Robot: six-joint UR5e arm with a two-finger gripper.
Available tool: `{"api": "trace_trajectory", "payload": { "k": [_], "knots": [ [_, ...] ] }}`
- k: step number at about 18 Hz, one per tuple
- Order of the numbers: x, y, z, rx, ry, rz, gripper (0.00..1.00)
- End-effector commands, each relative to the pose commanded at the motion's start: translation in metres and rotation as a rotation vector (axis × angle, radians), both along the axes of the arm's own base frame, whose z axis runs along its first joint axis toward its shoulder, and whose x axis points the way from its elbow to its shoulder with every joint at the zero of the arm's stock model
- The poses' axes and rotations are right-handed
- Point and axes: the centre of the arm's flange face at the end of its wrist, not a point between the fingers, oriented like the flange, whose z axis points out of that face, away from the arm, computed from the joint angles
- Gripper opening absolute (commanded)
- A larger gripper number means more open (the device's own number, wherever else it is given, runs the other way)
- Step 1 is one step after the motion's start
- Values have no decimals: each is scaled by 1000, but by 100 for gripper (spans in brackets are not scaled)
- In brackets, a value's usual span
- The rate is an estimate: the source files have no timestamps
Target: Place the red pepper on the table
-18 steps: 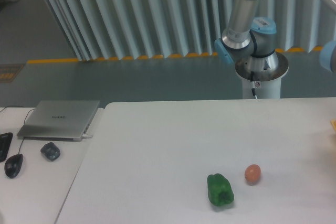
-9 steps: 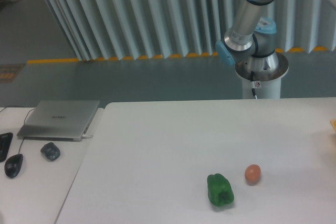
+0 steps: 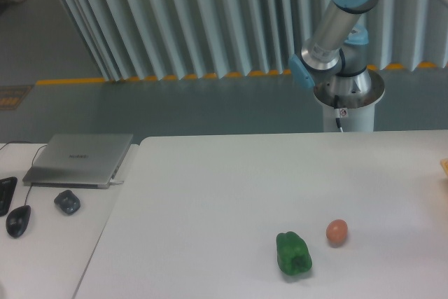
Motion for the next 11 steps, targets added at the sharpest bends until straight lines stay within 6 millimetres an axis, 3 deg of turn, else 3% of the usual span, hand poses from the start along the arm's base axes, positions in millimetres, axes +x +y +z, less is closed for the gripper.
{"api": "trace_trajectory", "payload": {
  "k": [3,7,11],
  "knots": [
    [0,3,-6,-1,-5,0,100],
    [1,13,-34,-4,-44,-9,100],
    [0,18,-35,27,-48,-2,100]
  ]
}}
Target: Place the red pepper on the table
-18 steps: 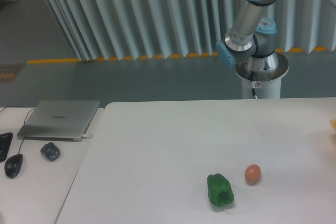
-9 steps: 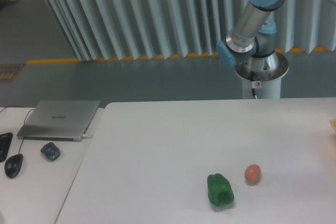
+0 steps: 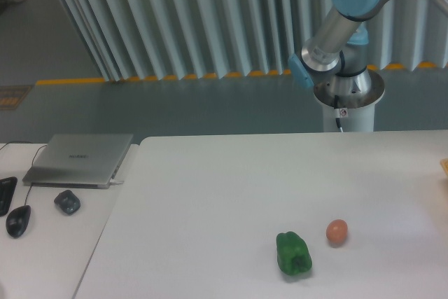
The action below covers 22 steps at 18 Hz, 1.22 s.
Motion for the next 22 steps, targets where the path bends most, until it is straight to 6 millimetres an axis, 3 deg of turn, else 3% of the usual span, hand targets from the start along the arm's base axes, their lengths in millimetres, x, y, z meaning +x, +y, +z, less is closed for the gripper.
{"api": "trace_trajectory", "payload": {
  "k": [7,8,13,16,19,22],
  "knots": [
    [1,-1,-5,-6,-8,5,100],
    [1,-1,-5,-10,-8,0,97],
    [2,-3,-2,-15,-10,-5,62],
    [4,-4,9,-15,-1,-3,59],
    [6,-4,11,-17,-2,-5,47],
    [13,-8,32,-18,-9,-5,47]
  ]
}}
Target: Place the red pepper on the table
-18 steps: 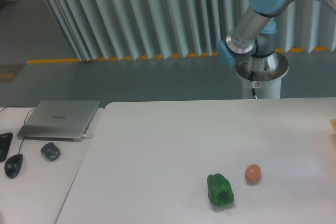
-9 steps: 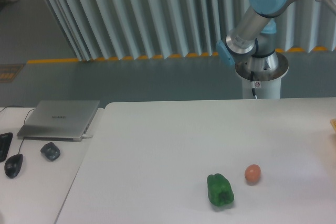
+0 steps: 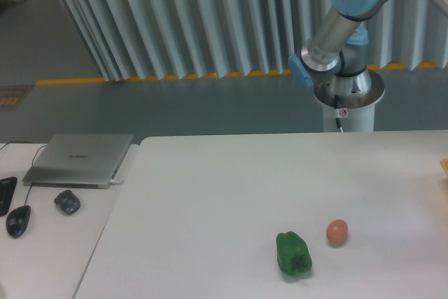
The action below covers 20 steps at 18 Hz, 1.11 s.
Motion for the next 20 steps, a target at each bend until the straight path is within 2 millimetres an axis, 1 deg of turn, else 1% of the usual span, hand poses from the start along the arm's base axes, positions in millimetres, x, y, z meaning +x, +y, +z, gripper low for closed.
{"api": "trace_trajectory", "payload": {
  "k": [2,3,5,7,9,10,12,14,15,16,17,19,20],
  "knots": [
    [11,2,17,3,-15,-6,48],
    [16,6,23,2,-19,-8,48],
    [26,6,36,4,-35,-8,48],
    [34,8,45,51,-66,1,48],
    [47,11,59,146,-125,34,48],
    [52,13,63,151,-134,30,48],
    [76,30,77,160,-146,62,48],
    [99,52,82,212,-186,114,48],
    [109,55,91,235,-202,138,48],
    [121,63,95,241,-217,148,48],
    [141,83,98,245,-222,146,48],
    [162,102,100,264,-222,201,48],
    [169,108,101,276,-226,225,48]
  ]
}}
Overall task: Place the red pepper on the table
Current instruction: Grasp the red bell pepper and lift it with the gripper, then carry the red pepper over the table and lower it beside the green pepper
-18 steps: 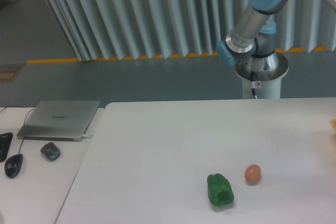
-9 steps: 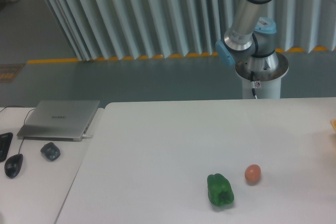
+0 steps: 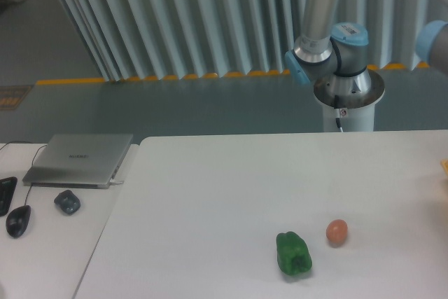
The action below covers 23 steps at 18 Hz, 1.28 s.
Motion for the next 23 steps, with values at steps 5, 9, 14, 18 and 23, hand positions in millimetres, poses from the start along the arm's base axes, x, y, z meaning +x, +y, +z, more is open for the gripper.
{"api": "trace_trajectory", "payload": {
  "k": [5,9,14,18,23],
  "knots": [
    [37,22,-24,77,-134,117,49],
    [70,44,-34,52,-145,124,49],
    [129,76,-45,15,-168,126,49],
    [170,92,-61,-16,-184,150,50],
    [210,121,-66,-17,-65,254,50]
  ]
}}
